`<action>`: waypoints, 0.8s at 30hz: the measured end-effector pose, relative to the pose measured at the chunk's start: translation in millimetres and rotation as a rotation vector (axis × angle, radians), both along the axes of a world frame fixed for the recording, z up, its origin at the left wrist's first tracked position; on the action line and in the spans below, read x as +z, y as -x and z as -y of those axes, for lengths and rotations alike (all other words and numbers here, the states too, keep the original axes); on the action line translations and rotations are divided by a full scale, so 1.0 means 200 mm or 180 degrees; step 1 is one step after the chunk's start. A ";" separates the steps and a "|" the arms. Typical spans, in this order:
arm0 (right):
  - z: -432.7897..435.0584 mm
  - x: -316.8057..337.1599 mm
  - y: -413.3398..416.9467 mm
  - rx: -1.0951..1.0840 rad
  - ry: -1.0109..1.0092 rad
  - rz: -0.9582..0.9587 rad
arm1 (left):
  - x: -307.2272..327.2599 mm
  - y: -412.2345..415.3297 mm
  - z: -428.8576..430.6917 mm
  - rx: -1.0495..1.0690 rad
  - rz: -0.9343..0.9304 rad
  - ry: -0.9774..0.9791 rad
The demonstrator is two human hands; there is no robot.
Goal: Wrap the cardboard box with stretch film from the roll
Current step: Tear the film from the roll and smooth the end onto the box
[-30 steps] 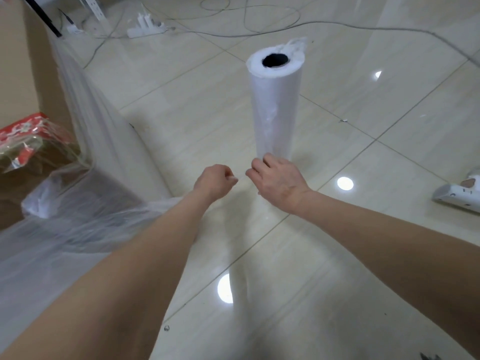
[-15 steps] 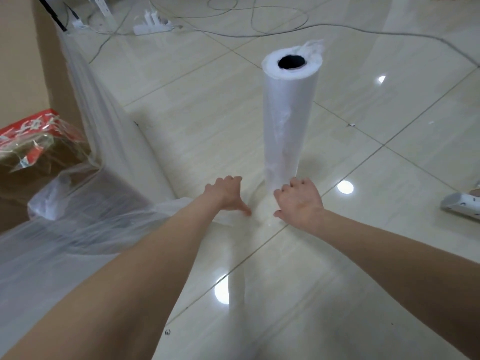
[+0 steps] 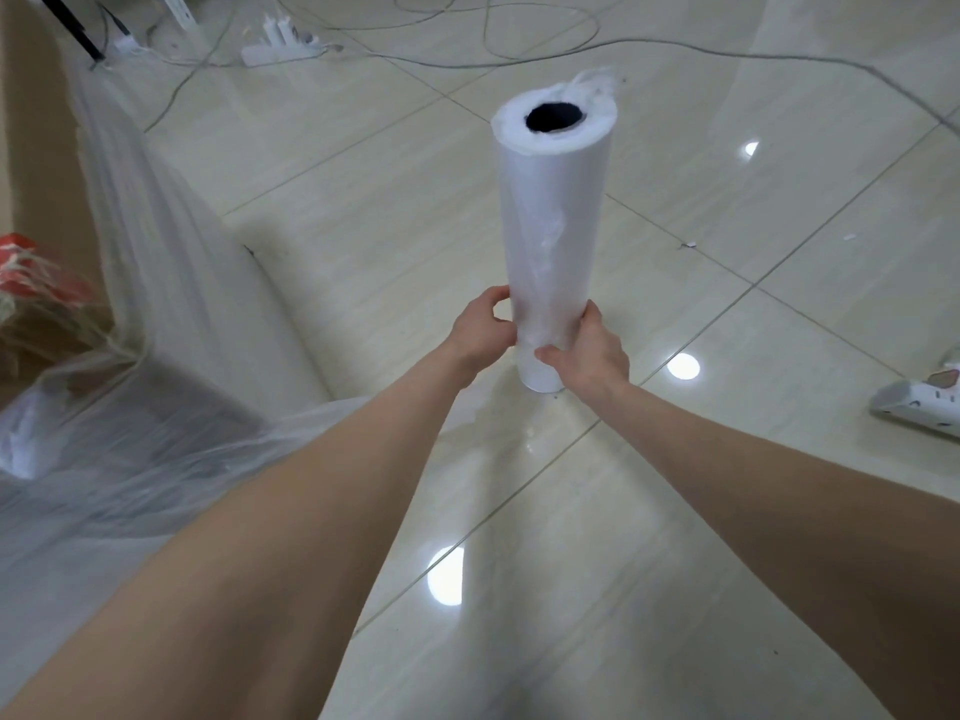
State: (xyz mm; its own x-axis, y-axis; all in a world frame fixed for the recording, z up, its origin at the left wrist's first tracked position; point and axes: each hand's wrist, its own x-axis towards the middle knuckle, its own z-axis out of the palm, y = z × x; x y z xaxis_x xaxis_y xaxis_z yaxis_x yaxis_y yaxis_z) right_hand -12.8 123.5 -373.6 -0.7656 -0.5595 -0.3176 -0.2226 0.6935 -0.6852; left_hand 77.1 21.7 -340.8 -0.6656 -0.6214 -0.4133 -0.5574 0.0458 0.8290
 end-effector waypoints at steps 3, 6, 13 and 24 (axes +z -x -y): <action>0.00 0.00 0.09 0.0134 0.0206 0.0175 | -0.02 0.00 -0.01 0.0038 0.0057 -0.0038; -0.04 0.00 0.17 0.0354 0.0621 0.0433 | -0.03 0.02 -0.04 -0.0013 0.0091 -0.0071; -0.07 0.01 0.19 0.0344 0.0281 0.0354 | -0.04 0.00 -0.09 -0.0286 0.0331 0.0360; -0.16 0.02 -0.09 0.2715 -0.0738 -0.2890 | -0.21 -0.06 -0.12 -0.1137 0.2004 0.3068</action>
